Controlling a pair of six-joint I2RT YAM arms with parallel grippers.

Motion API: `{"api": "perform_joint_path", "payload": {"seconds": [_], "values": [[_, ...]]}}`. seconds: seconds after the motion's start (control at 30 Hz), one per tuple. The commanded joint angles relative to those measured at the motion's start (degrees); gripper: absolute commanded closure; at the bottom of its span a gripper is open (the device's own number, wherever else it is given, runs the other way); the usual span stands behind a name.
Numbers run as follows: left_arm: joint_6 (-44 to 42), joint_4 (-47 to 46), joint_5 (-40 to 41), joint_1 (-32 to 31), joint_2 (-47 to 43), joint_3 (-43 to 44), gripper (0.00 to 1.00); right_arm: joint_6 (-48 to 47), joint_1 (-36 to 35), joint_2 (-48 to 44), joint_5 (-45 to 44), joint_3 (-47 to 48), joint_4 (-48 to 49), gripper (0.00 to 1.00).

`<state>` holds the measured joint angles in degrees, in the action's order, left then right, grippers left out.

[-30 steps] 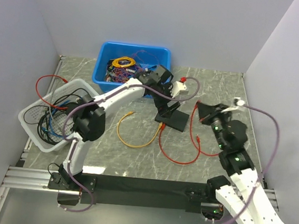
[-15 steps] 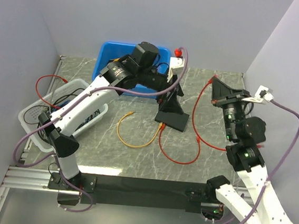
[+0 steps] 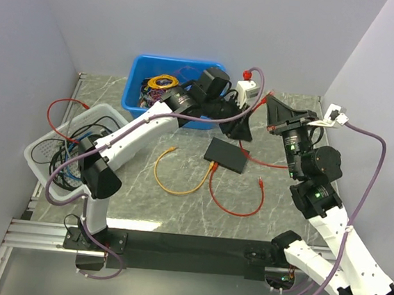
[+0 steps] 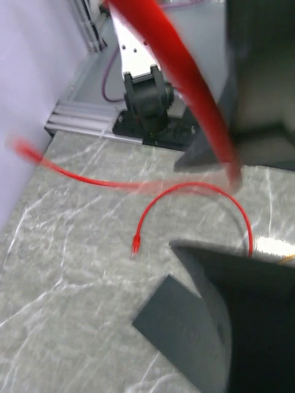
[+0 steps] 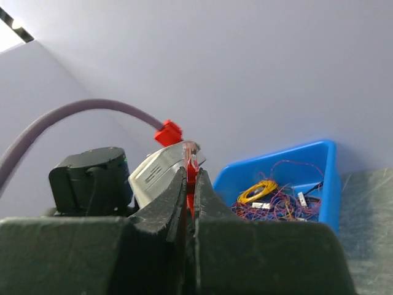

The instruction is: Pull the plug from the switch port

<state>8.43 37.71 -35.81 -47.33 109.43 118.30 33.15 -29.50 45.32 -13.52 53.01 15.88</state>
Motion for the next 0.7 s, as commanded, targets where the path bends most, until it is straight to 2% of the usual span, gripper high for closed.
{"api": "perform_joint_path", "payload": {"seconds": [0.0, 0.03, 0.17, 0.2, 0.27, 0.3, 0.33, 0.37, 0.4, 0.43, 0.47, 0.6, 0.67], "values": [[-0.2, -2.2, 1.5, -0.2, -1.3, 2.5, 0.9, -0.9, -0.4, -1.3, -1.4, 2.0, 3.4, 1.0], [-0.3, -2.1, 1.8, -0.1, -1.7, 1.9, 1.0, -1.0, -0.4, -1.5, -1.5, 1.7, 3.4, 1.0], [-6.4, 1.1, 6.2, 0.0, -5.5, 0.5, 1.0, -2.2, -0.5, -1.1, -0.4, 2.2, 0.9, 1.0], [-7.8, 3.3, 7.8, 0.4, -6.7, 0.0, 1.0, -3.3, -0.4, -0.7, 0.5, 3.1, 0.0, 0.81], [-13.4, 4.5, 13.6, 2.8, -11.2, -3.6, 1.0, -4.7, -0.4, 0.2, 3.8, 4.4, -3.8, 0.5], [-14.7, 5.9, 15.3, 4.5, -12.7, -5.0, 1.0, -5.9, -0.4, 0.9, 5.1, 5.6, -5.3, 0.32], [-16.0, 7.1, 17.3, 8.7, -14.1, -6.8, 1.0, -6.4, -0.5, 1.2, 7.1, 6.0, -7.8, 0.25], [-18.0, 8.5, 18.7, 11.3, -16.2, -7.6, 1.0, -7.0, -0.4, 1.3, 8.3, 6.4, -8.7, 0.13], [-19.1, 9.6, 19.8, 14.1, -17.3, -8.3, 1.0, -8.0, -0.4, 1.3, 9.5, 6.1, -9.1, 0.11], [-20.5, 11.7, 20.9, 19.7, -18.5, -9.9, 1.0, -8.4, -0.4, 1.2, 11.2, 5.9, -9.5, 0.11], [-23.3, 12.1, 25.6, 22.3, -21.3, -11.1, 1.0, -8.8, -0.4, 1.2, 12.0, 5.4, -9.5, 0.11], [-30.7, 16.0, 33.8, 33.4, -28.5, -16.6, 1.0, -8.7, -0.4, 1.3, 13.3, 3.0, -8.5, 0.1], [-34.1, 19.1, 34.4, 40.8, -31.3, -18.6, 1.0, -8.7, -0.4, 1.6, 13.3, 2.4, -8.8, 0.1]]}}
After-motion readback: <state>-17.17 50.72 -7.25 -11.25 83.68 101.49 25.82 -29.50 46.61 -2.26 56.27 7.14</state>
